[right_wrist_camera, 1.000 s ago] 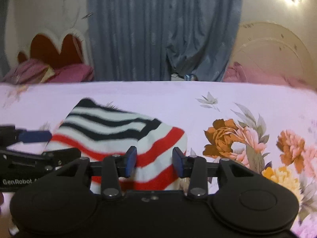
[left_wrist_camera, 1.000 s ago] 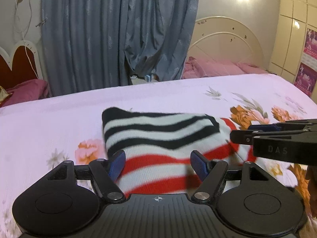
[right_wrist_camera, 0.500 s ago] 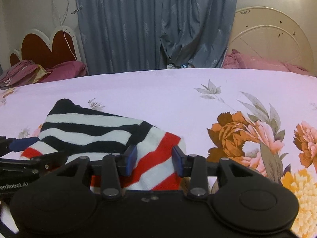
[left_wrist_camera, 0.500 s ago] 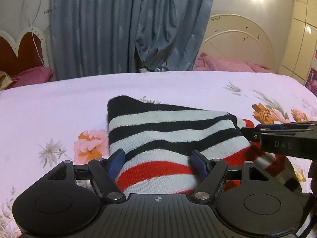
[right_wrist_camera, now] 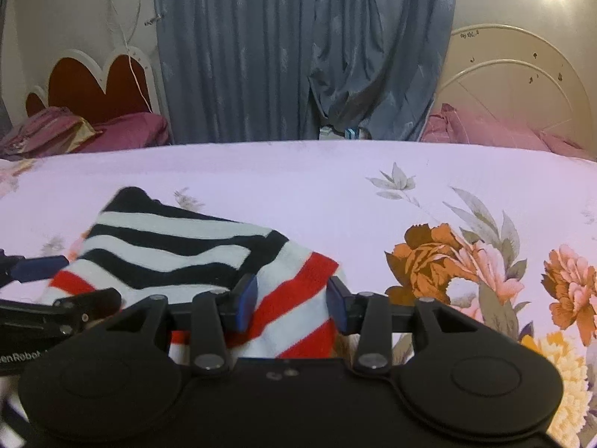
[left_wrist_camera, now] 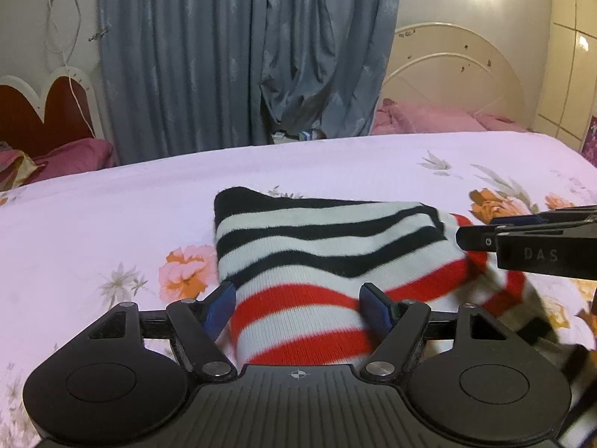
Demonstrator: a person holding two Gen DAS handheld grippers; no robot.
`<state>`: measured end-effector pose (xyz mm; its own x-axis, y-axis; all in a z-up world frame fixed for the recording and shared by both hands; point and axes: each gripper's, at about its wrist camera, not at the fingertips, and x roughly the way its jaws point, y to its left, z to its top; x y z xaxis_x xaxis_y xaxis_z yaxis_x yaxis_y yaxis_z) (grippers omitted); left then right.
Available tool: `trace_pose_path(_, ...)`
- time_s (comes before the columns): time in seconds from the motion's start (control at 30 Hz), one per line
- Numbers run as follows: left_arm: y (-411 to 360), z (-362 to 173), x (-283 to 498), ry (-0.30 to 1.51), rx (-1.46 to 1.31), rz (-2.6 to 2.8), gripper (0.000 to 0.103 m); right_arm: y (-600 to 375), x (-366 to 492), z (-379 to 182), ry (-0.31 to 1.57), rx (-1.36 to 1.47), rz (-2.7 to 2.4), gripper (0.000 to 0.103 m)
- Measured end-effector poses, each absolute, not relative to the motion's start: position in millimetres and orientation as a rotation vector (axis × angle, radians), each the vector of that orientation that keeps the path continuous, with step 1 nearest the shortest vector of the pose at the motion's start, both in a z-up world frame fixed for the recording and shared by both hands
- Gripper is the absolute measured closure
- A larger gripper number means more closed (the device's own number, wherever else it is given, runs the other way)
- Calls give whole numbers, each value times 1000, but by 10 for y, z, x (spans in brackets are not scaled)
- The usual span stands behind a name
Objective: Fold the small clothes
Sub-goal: 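Press and square the folded bundle with both open tools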
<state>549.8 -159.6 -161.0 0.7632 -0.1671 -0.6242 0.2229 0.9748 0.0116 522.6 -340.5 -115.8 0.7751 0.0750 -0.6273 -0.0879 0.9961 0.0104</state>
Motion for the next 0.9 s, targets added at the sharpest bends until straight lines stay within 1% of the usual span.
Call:
trace_pose_path(0.13,-1580,-1557,5325,677,79,-227,31,-3377,5019,-1057,660,-14,104,64)
trace_pose_path(0.37,-1537,-1550,5113,689,55,-238,30,-3399,4717,-1041,650,11,115,65)
trace_pose_path(0.43,-1533,-1558,5071,696,50,-241,30,-3423,4636,-1046,659,20,124,74)
trace_pose_path(0.53,-1558,-1596,5029,695,69,-242,30,-3429,4530,-1064,668,16,127,74)
trace_pose_path(0.7,-1517,-1661,5007,704,45,-243,30,-3474,4523,-1250,735,13,116,76)
trace_pose_path(0.8,-1490,-1656,4974,717,27,-242,30,-3488,4494,-1280,738,26,110,77)
trace_pose_path(0.9,-1452,-1632,4896,721,12,-241,30,-3492,4415,-1220,733,46,116,80)
